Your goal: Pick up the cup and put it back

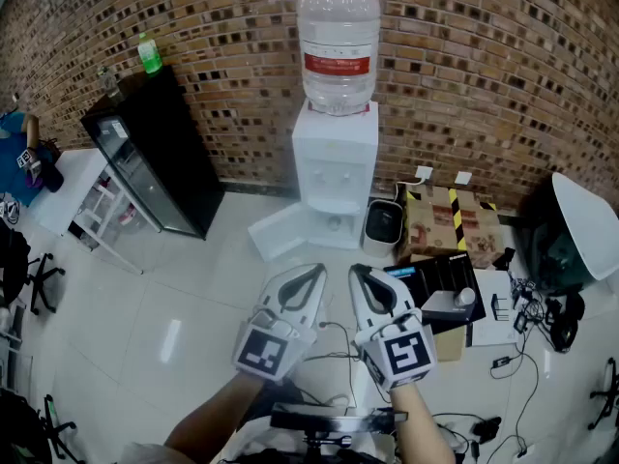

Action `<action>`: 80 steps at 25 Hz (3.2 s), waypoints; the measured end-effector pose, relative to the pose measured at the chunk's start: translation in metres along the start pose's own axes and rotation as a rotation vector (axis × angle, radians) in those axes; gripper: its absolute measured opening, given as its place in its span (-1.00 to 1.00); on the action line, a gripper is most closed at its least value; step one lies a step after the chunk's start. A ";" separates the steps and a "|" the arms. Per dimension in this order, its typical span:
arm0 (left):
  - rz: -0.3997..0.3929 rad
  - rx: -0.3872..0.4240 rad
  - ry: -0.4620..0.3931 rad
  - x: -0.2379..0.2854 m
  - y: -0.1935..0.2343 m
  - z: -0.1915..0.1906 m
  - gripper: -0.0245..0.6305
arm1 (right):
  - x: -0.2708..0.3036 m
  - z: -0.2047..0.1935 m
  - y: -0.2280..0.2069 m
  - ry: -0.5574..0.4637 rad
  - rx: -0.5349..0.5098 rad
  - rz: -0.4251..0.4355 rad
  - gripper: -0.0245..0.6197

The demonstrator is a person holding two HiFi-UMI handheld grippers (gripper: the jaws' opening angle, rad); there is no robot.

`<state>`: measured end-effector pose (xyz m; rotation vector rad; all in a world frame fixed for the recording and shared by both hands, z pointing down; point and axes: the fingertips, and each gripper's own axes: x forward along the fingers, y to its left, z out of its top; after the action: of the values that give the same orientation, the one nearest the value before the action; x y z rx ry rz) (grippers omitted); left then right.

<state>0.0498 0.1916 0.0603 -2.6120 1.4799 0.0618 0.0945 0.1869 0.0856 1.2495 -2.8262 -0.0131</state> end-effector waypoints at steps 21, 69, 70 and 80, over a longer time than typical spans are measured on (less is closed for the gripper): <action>-0.136 -0.077 -0.057 0.119 0.183 -0.038 -0.92 | 0.213 0.001 -0.036 0.017 -0.031 -0.062 -0.91; -0.019 -0.114 -0.017 0.266 0.206 -0.403 -0.92 | 0.341 -0.366 -0.208 0.032 0.108 -0.159 -0.66; -0.015 -0.113 -0.021 0.267 0.209 -0.422 -0.91 | 0.345 -0.386 -0.210 0.036 0.102 -0.162 -0.66; 0.018 -0.130 -0.067 0.272 0.230 -0.602 -0.91 | 0.398 -0.576 -0.224 0.025 0.075 -0.211 -0.64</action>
<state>-0.0268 -0.2413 0.6044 -2.6674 1.5256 0.2531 0.0216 -0.2507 0.6722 1.5467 -2.6840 0.1006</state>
